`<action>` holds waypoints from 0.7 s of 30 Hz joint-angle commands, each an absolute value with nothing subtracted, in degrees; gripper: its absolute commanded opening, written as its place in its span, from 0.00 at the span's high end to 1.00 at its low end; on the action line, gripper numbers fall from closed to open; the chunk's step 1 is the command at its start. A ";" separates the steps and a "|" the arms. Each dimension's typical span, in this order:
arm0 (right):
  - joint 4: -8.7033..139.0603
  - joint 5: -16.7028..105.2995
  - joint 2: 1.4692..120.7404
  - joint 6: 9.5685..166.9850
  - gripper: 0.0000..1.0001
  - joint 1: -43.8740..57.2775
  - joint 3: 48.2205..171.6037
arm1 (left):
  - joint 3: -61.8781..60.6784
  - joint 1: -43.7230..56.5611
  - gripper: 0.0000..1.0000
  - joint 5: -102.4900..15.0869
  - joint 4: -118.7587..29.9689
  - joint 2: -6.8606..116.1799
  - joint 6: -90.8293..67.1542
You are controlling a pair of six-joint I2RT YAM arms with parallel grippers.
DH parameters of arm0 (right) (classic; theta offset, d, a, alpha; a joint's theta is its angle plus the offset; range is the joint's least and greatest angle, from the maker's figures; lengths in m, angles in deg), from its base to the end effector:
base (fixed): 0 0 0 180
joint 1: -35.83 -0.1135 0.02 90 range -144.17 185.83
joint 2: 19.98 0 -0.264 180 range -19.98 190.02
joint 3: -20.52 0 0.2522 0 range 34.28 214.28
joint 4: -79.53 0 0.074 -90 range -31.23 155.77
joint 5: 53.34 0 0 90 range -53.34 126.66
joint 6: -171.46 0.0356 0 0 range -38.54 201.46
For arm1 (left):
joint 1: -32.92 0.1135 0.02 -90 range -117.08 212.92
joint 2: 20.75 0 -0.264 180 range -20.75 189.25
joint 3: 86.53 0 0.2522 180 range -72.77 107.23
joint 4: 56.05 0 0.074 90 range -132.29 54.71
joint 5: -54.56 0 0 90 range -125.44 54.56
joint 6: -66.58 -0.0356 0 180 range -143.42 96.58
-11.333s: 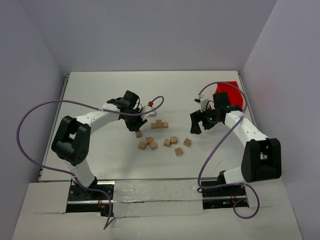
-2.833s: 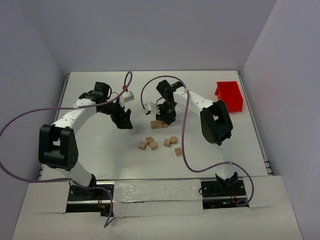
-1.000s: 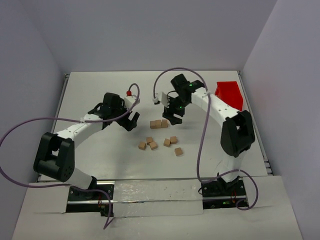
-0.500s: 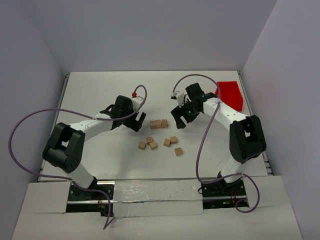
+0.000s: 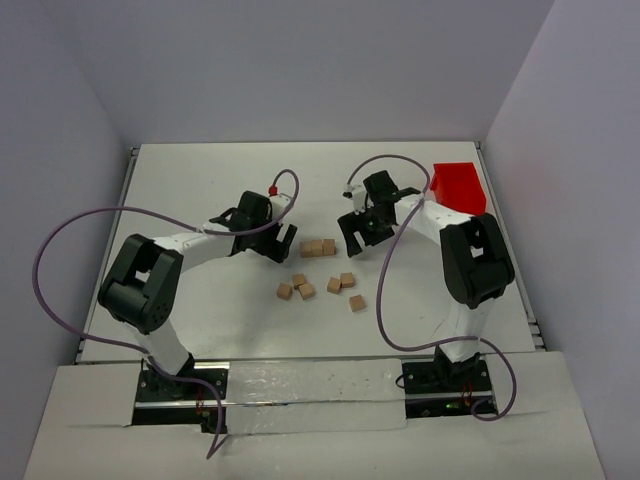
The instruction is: Build the wood block tower
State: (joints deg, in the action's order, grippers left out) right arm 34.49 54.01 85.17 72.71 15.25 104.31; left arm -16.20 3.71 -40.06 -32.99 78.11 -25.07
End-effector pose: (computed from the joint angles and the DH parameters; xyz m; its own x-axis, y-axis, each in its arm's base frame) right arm 0.3399 0.1390 0.1775 -0.7799 -0.4479 -0.4373 -0.5726 0.7927 0.2092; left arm 0.3043 -0.1734 0.1681 -0.6684 0.4066 -0.6228 0.5496 0.8342 -0.0452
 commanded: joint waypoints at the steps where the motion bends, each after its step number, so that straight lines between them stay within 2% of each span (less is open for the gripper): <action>1: 36.30 52.17 86.31 75.10 0.11 15.29 107.98 | -12.87 3.16 0.01 -41.27 -35.17 79.50 -23.94; 21: 39.14 46.79 89.89 77.68 0.11 13.05 110.13 | -11.51 2.24 0.01 -41.97 -35.68 82.17 -23.94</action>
State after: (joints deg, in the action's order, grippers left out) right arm 36.43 48.65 89.82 76.29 13.86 107.90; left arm -13.37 2.76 -40.69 -33.16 81.71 -24.60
